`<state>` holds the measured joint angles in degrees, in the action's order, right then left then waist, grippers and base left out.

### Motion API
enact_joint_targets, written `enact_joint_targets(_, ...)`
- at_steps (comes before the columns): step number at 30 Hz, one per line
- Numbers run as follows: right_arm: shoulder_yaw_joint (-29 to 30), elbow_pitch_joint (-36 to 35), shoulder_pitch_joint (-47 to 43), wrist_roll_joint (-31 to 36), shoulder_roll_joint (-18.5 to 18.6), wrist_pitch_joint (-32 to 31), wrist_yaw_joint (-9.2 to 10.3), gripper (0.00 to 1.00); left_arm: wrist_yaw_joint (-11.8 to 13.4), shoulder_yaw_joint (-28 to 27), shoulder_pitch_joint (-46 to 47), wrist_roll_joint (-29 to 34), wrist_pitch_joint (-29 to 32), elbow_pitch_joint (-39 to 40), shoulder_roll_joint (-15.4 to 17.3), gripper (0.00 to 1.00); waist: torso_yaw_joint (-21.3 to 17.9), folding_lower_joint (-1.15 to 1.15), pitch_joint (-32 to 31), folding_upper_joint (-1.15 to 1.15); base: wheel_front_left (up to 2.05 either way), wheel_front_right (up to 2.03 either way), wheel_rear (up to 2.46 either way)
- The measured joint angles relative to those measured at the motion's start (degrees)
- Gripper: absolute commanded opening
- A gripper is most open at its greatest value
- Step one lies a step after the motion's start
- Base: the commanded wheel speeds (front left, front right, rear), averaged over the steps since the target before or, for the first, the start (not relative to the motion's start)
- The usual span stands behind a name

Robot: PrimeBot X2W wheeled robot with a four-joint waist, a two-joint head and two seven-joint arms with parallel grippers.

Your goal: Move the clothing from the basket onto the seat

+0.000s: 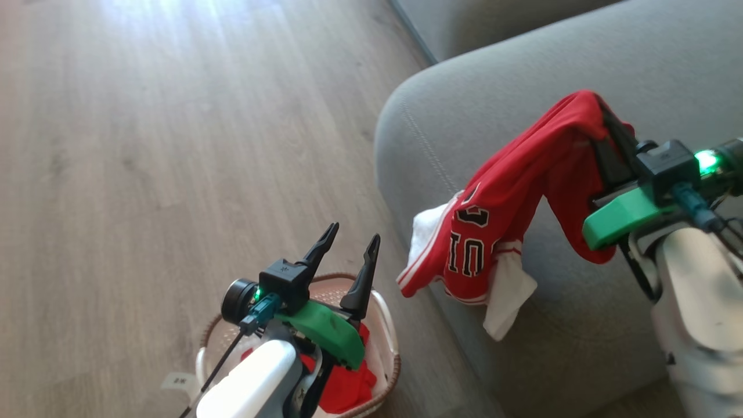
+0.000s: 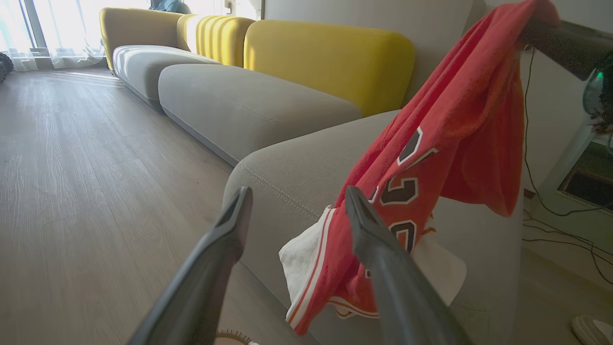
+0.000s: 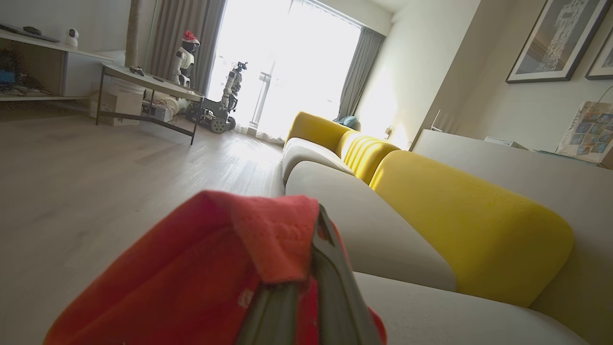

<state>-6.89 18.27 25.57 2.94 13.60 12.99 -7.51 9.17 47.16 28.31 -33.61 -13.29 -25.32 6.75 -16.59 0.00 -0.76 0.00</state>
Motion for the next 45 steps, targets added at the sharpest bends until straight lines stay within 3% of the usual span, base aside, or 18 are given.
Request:
enact_joint_targets(8, -0.4, -2.9, 3.2, -1.4, 2.0, -2.2, 0.00, 0.00, 0.3, 0.2, -0.1, 0.6, -0.4, 0.6, 0.4, 1.00, -3.7, 0.00, 2.8, 0.00, 0.00, 0.00, 0.00)
enact_joint_targets(14, -0.4, -2.6, 5.6, -3.3, 2.9, -4.2, -0.01, 0.00, 0.2, 0.7, 0.1, 1.6, -0.4, 1.6, 0.7, 1.00, -3.2, 0.00, 5.5, 0.00, 0.00, 0.00, 0.00)
enact_joint_targets(18, -0.5, 0.0, 12.0, -5.5, 3.7, -6.6, -0.01, 0.00, 0.3, 1.0, 1.1, 2.5, -0.3, 2.4, 1.4, 1.00, -2.0, 0.00, 7.5, 0.00, 0.00, 0.00, 0.00)
enact_joint_targets(26, -5.7, 8.2, 36.2, -7.3, 11.9, -11.8, -0.01, 0.00, 0.9, 1.7, 6.3, 4.7, 1.2, 5.9, 2.5, 1.00, 2.4, 0.00, 13.7, 0.00, 0.00, 0.00, 0.00)
enact_joint_targets(33, -2.7, 17.3, 49.2, -7.4, 16.4, -14.6, -0.01, 0.00, 1.4, 1.8, 9.2, 6.4, 2.8, 9.1, 3.5, 1.00, 5.5, 0.00, 18.6, 0.00, 0.00, 0.00, 0.00)
enact_joint_targets(36, -2.4, 21.2, 52.8, -6.9, 18.0, -16.1, 0.00, 0.00, 1.5, 1.9, 10.8, 6.8, 3.5, 10.6, 3.7, 1.00, 7.1, 0.00, 20.9, 0.00, 0.00, 0.00, 0.00)
enact_joint_targets(45, -1.0, 32.8, 53.9, -7.6, 17.2, -18.5, -0.01, 0.00, 2.0, 2.4, 13.2, 8.1, 4.7, 13.5, 4.1, 1.00, 10.7, 0.00, 27.2, 0.00, 0.00, 0.00, 0.00)
